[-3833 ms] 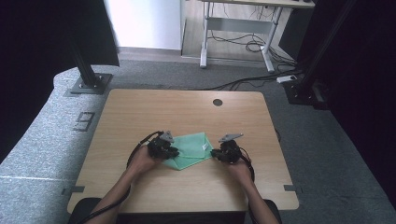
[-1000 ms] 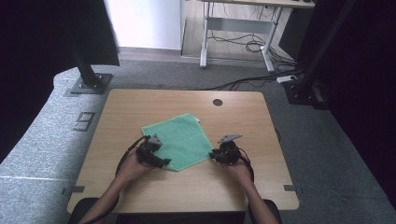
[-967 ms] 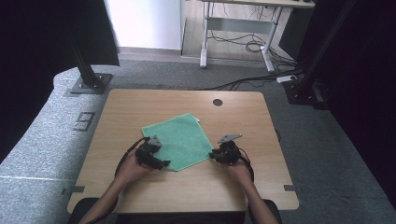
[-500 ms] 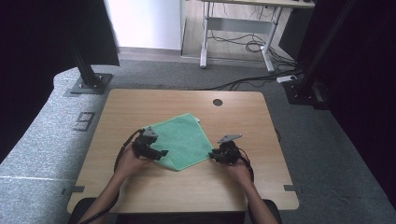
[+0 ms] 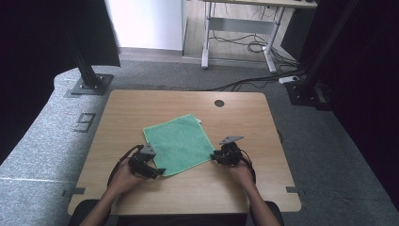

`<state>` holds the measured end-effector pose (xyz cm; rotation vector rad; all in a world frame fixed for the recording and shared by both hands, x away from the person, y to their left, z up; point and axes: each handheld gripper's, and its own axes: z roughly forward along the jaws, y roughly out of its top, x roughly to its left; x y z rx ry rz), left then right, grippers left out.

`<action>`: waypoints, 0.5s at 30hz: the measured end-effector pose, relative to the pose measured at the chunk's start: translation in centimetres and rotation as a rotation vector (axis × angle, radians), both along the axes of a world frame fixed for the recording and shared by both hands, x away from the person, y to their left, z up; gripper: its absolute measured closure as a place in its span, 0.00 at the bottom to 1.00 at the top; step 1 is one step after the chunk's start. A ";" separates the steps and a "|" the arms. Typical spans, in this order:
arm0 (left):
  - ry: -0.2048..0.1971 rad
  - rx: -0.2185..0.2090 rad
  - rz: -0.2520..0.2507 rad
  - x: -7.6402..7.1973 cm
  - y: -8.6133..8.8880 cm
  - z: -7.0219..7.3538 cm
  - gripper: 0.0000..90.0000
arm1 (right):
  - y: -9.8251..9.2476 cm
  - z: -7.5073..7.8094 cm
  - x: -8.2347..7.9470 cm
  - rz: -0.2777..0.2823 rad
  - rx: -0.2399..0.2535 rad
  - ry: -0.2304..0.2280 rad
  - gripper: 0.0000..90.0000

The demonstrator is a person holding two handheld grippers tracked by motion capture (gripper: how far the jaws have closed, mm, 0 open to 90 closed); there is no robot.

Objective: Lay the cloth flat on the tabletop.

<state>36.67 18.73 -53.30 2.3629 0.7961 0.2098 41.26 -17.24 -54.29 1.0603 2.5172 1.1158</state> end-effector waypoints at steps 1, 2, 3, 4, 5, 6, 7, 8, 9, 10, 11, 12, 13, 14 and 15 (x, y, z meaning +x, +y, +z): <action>0.000 0.002 0.005 -0.1 -0.1 -0.1 0.20 | 0.0 0.0 0.0 0.000 0.001 0.000 0.77; 0.000 0.009 0.004 -0.2 -0.2 -0.2 0.20 | 0.0 0.0 0.0 0.001 0.001 -0.001 0.76; -0.004 0.017 0.004 -0.3 -0.3 -0.3 0.20 | 0.0 0.0 0.0 0.001 0.001 -0.001 0.76; -0.011 0.026 0.005 -0.5 -0.5 -0.3 0.20 | 0.1 0.0 -0.1 -0.001 0.000 0.002 0.76; -0.016 0.030 0.006 -0.6 -0.6 -0.3 0.20 | 0.1 0.0 -0.1 -0.001 -0.003 0.001 0.76; -0.023 0.031 0.011 -0.9 -0.6 -0.3 0.20 | 0.1 0.0 -0.1 0.000 -0.004 -0.001 0.76; -0.029 0.034 0.015 -1.1 -0.6 -0.3 0.20 | 0.1 0.0 -0.1 0.001 -0.007 -0.003 0.76; -0.033 0.041 0.018 -1.2 -0.6 -0.3 0.20 | 0.1 0.0 -0.1 0.004 -0.011 -0.004 0.75; -0.040 0.039 0.031 -1.3 -0.6 -0.4 0.20 | 0.2 0.1 -0.1 0.006 -0.009 0.001 0.73; -0.040 0.035 0.037 -1.4 -0.6 -0.4 0.20 | 0.3 0.2 -0.1 0.010 -0.015 0.007 0.71; -0.041 0.033 0.040 -1.4 -0.5 -0.4 0.20 | 0.4 0.3 -0.1 0.019 -0.036 0.001 0.70; -0.041 0.030 0.042 -1.4 -0.5 -0.5 0.19 | 0.4 0.4 -0.1 0.018 -0.059 -0.011 0.67; -0.040 0.027 0.043 -1.4 -0.5 -0.5 0.19 | 0.4 0.5 0.0 0.003 -0.070 -0.022 0.64; -0.038 0.025 0.043 -1.4 -0.4 -0.5 0.18 | 0.3 0.6 0.1 -0.013 -0.073 -0.027 0.62; -0.036 0.022 0.046 -1.3 -0.4 -0.6 0.18 | 0.0 0.8 0.5 -0.038 -0.069 -0.033 0.60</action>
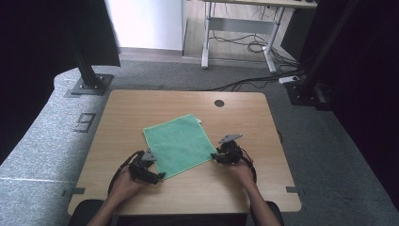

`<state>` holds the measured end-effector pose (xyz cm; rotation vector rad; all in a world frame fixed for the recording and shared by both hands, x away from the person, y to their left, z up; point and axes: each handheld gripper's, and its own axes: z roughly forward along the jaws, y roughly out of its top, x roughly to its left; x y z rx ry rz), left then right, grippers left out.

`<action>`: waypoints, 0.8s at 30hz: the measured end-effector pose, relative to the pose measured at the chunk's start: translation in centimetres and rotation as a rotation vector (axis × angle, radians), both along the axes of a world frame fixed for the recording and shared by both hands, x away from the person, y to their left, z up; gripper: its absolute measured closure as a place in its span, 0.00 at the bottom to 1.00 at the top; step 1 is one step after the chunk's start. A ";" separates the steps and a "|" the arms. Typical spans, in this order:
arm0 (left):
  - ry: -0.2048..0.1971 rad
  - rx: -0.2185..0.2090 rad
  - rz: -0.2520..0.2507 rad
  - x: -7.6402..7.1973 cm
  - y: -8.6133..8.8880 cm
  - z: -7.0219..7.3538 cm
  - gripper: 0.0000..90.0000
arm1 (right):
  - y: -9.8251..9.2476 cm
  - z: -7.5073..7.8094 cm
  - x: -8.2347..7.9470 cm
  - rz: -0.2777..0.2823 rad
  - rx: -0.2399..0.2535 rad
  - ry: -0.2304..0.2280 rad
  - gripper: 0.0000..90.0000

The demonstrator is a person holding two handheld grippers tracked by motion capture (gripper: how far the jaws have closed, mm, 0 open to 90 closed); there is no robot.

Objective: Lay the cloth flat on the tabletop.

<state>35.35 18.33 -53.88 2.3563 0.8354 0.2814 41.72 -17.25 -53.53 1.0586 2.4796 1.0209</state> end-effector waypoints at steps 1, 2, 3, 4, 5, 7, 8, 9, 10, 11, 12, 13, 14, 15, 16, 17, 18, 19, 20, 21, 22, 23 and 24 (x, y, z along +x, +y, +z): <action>0.001 -0.003 0.003 0.0 0.0 0.0 0.18 | -0.2 0.0 0.3 -0.020 0.005 -0.002 0.57; 0.001 -0.002 0.004 0.0 0.0 0.0 0.18 | -0.4 0.0 0.6 -0.040 0.003 -0.006 0.54; -0.001 -0.002 0.006 -0.1 0.0 0.0 0.18 | -0.6 0.0 0.9 -0.055 -0.003 -0.011 0.52; -0.005 0.003 0.008 -0.1 0.0 0.0 0.18 | -0.6 -0.1 1.2 -0.063 -0.014 -0.010 0.50; -0.009 0.009 0.011 -0.1 0.0 0.0 0.17 | -0.7 -0.3 1.4 -0.073 -0.027 -0.011 0.49; -0.016 0.019 0.017 -0.1 0.0 0.1 0.17 | -0.7 -0.6 1.6 -0.077 -0.035 -0.010 0.47; -0.018 0.024 0.022 -0.1 0.1 0.1 0.17 | -0.8 -0.6 1.6 -0.080 -0.030 -0.006 0.47; -0.017 0.024 0.030 0.0 0.2 0.1 0.17 | -0.8 -0.6 1.5 -0.081 -0.034 -0.011 0.46; -0.015 0.023 0.037 0.1 0.3 0.1 0.17 | -0.7 -0.6 1.4 -0.076 -0.042 -0.016 0.46; -0.015 0.024 0.047 0.3 0.6 0.1 0.17 | -0.7 -0.6 1.2 -0.073 -0.048 -0.017 0.45; -0.012 0.023 0.054 0.4 0.7 0.1 0.16 | -0.7 -0.6 0.9 -0.068 -0.056 -0.027 0.44; -0.012 0.022 0.063 0.7 0.9 0.1 0.16 | -0.8 -0.6 0.7 -0.067 -0.057 -0.025 0.43; -0.011 0.020 0.070 0.9 1.0 0.1 0.16 | -0.9 -0.6 0.5 -0.063 -0.056 -0.026 0.43; -0.009 0.020 0.074 1.1 1.2 0.1 0.16 | -1.0 -0.6 0.2 -0.063 -0.055 -0.026 0.42; -0.008 0.018 0.080 1.3 1.2 0.1 0.16 | -1.1 -0.6 0.0 -0.066 -0.052 -0.023 0.41; -0.008 0.020 0.084 1.5 1.3 0.1 0.16 | -1.2 -0.6 -0.2 -0.070 -0.051 -0.018 0.41; -0.012 0.022 0.089 1.8 1.3 0.1 0.16 | -1.2 -0.6 -0.4 -0.071 -0.053 -0.018 0.41; -0.015 0.023 0.093 2.0 1.3 0.1 0.16 | -1.2 -0.6 -0.6 -0.069 -0.057 -0.019 0.41; -0.017 0.025 0.099 2.4 1.4 0.1 0.16 | -1.2 -0.6 -0.7 -0.073 -0.056 -0.022 0.41; -0.020 0.027 0.105 2.7 1.4 0.1 0.16 | -1.3 -0.6 -1.0 -0.076 -0.056 -0.021 0.41; -0.019 0.023 0.111 3.1 1.5 0.1 0.16 | -1.3 -0.6 -1.2 -0.076 -0.057 -0.020 0.40; -0.019 0.019 0.116 3.3 1.5 0.1 0.16 | -1.4 -0.6 -1.4 -0.077 -0.057 -0.023 0.41; -0.016 0.012 0.121 3.6 1.5 0.0 0.16 | -1.4 -0.6 -1.6 -0.078 -0.056 -0.023 0.40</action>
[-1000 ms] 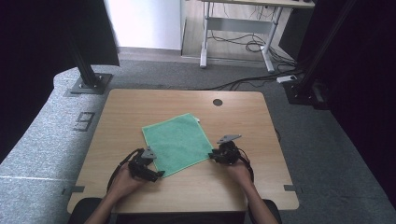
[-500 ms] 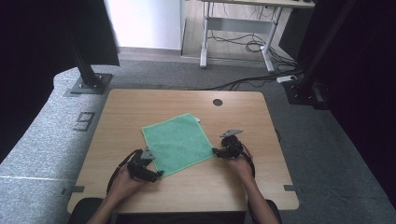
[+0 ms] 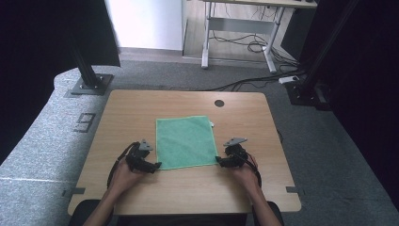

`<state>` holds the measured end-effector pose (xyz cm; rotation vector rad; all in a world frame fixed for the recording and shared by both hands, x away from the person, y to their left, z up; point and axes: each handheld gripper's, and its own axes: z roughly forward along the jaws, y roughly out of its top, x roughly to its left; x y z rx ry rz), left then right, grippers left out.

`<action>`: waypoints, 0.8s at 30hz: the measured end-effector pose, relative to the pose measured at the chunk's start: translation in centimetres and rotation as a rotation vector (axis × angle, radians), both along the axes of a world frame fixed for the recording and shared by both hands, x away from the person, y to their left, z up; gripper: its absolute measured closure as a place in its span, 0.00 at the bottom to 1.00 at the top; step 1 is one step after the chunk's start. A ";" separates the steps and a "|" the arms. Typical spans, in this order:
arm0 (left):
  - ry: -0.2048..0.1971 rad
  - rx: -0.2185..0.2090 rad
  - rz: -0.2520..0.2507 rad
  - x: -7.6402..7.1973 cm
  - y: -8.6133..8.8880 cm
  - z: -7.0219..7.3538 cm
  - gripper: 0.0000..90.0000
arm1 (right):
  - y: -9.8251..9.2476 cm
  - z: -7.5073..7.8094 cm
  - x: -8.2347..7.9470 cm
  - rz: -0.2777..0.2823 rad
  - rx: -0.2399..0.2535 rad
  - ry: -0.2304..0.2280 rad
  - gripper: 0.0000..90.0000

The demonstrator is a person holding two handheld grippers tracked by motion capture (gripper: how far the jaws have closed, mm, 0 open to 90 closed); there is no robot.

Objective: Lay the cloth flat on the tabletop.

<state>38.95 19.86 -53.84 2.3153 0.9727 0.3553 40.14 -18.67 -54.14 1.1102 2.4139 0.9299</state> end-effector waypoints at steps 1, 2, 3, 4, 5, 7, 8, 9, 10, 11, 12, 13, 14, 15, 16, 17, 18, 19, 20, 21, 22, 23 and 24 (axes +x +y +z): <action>0.004 -0.008 0.003 0.2 0.0 0.0 0.16 | -0.1 0.0 -0.3 0.000 0.000 0.000 0.40; 0.008 -0.013 0.005 0.4 0.1 -0.1 0.16 | -0.2 0.0 -0.6 -0.002 0.002 0.000 0.40; 0.011 -0.017 0.007 0.5 0.1 -0.1 0.15 | -0.2 0.0 -0.8 -0.004 0.004 0.002 0.40; 0.013 -0.022 0.006 0.7 0.1 -0.1 0.15 | -0.3 0.0 -1.0 -0.005 0.006 0.003 0.40; 0.014 -0.022 0.006 0.7 0.1 -0.1 0.15 | -0.4 -0.1 -1.3 -0.003 0.010 0.005 0.40; 0.014 -0.025 0.005 0.9 -0.1 -0.2 0.15 | -0.6 -0.1 -1.7 -0.007 0.016 0.009 0.40; 0.013 -0.024 0.007 0.9 -0.2 -0.2 0.15 | -0.7 -0.1 -1.9 -0.005 0.017 0.010 0.40; 0.009 -0.023 0.005 0.8 -0.3 -0.2 0.15 | -0.7 -0.1 -2.0 -0.007 0.020 0.012 0.40; 0.006 -0.019 0.005 0.8 -0.3 -0.1 0.16 | -0.8 -0.1 -2.1 -0.008 0.023 0.012 0.40; 0.006 -0.019 0.006 0.6 -0.4 -0.1 0.16 | -0.9 -0.2 -2.2 -0.012 0.028 0.017 0.40; 0.005 -0.017 0.004 0.5 -0.5 -0.1 0.17 | -1.0 -0.2 -2.3 -0.012 0.030 0.017 0.40; 0.006 -0.013 0.001 0.4 -0.5 -0.1 0.17 | -1.0 -0.2 -2.3 -0.012 0.029 0.016 0.39; 0.006 -0.016 0.002 0.3 -0.6 -0.1 0.17 | -1.0 -0.2 -2.3 -0.013 0.028 0.017 0.39; 0.006 -0.011 -0.003 0.1 -0.6 0.0 0.17 | -1.0 -0.2 -2.3 -0.015 0.028 0.017 0.38; 0.005 -0.012 -0.002 -0.1 -0.6 -0.1 0.17 | -1.0 -0.2 -2.3 -0.016 0.027 0.018 0.38; 0.006 -0.013 -0.003 -0.2 -0.6 -0.1 0.17 | -1.0 -0.2 -2.3 -0.018 0.027 0.017 0.37; 0.008 -0.013 -0.004 -0.3 -0.6 -0.1 0.17 | -1.1 -0.2 -2.3 -0.018 0.028 0.017 0.37; 0.009 -0.015 -0.004 -0.4 -0.6 -0.1 0.17 | -1.1 -0.2 -2.3 -0.018 0.029 0.018 0.37; 0.010 -0.018 -0.003 -0.5 -0.6 -0.1 0.17 | -1.1 -0.2 -2.3 -0.018 0.029 0.019 0.37; 0.011 -0.019 -0.004 -0.6 -0.6 -0.1 0.17 | -1.1 -0.2 -2.3 -0.018 0.029 0.018 0.37; 0.011 -0.020 -0.005 -0.7 -0.6 -0.1 0.17 | -1.1 -0.2 -2.3 -0.018 0.028 0.019 0.37; 0.010 -0.020 -0.006 -0.7 -0.6 -0.1 0.17 | -1.1 -0.2 -2.3 -0.018 0.028 0.019 0.37; 0.010 -0.023 -0.006 -0.7 -0.5 -0.1 0.17 | -1.1 -0.2 -2.3 -0.018 0.028 0.019 0.37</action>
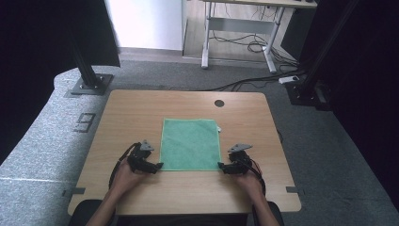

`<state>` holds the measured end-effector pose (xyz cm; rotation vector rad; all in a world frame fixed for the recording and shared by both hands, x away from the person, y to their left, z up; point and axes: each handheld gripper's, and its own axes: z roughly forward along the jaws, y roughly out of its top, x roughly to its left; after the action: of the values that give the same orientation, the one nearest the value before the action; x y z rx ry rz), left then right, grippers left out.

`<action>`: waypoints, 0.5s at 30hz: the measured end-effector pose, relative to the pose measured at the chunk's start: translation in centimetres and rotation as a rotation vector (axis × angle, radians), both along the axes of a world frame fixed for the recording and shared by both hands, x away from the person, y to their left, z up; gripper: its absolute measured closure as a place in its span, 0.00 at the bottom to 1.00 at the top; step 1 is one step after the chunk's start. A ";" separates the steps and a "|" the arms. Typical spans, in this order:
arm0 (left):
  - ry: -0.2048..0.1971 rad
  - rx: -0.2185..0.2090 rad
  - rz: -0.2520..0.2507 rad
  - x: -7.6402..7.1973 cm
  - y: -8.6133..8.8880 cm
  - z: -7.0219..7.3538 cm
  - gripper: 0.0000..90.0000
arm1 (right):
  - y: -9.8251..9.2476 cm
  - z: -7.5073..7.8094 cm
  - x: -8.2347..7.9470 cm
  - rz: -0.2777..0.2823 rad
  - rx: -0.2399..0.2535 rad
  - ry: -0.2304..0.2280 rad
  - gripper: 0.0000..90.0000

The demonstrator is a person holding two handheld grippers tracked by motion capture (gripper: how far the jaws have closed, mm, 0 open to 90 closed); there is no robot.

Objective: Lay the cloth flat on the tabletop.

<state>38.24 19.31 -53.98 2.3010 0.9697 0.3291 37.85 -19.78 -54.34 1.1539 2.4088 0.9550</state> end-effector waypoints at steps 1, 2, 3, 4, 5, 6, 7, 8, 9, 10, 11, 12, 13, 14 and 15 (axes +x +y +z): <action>-0.001 -0.004 -0.002 0.0 0.0 0.0 0.17 | 0.0 0.0 0.0 0.001 0.000 0.000 0.37; -0.003 -0.006 -0.004 0.0 0.1 -0.1 0.17 | 0.0 0.0 0.0 0.002 0.000 0.000 0.37; -0.005 -0.009 -0.006 0.0 0.1 -0.1 0.17 | 0.0 0.0 0.0 0.002 0.000 0.000 0.37; -0.007 -0.011 -0.006 0.0 0.1 -0.1 0.17 | 0.0 0.0 0.0 0.001 0.000 0.001 0.37; -0.008 -0.012 -0.006 0.0 0.1 -0.1 0.17 | 0.0 0.0 0.0 0.001 -0.001 0.002 0.37; -0.009 -0.012 -0.008 0.0 0.2 -0.1 0.17 | 0.0 0.0 0.0 0.000 -0.002 0.003 0.37; -0.009 -0.012 -0.009 0.0 0.2 -0.1 0.17 | 0.0 0.0 0.0 -0.001 -0.003 0.005 0.37; -0.011 -0.009 -0.011 0.0 0.1 -0.1 0.17 | 0.0 0.1 0.1 0.000 -0.003 0.005 0.37; -0.014 -0.005 -0.013 0.0 0.1 0.0 0.17 | 0.0 0.1 0.1 0.001 -0.003 0.007 0.37; -0.016 -0.006 -0.013 0.0 0.1 0.0 0.17 | 0.0 0.1 0.1 -0.001 0.000 0.009 0.35; -0.020 -0.013 -0.012 -0.1 0.1 0.2 0.17 | 0.0 0.1 0.2 -0.005 0.006 0.013 0.34; -0.023 -0.022 -0.013 -0.2 0.2 0.3 0.17 | -0.2 0.1 0.3 -0.010 0.015 0.019 0.33; -0.023 -0.027 -0.015 -0.3 0.3 0.4 0.16 | -0.3 0.1 0.3 -0.016 0.032 0.025 0.32; -0.026 -0.032 -0.017 -0.5 0.5 0.5 0.16 | -0.5 0.2 0.3 -0.019 0.039 0.026 0.31; -0.029 -0.034 -0.017 -0.6 0.7 0.6 0.16 | -0.6 0.3 0.3 -0.023 0.044 0.024 0.30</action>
<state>37.63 19.97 -53.35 2.2664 0.9342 0.3356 38.16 -20.40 -54.05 1.2131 2.3992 0.9973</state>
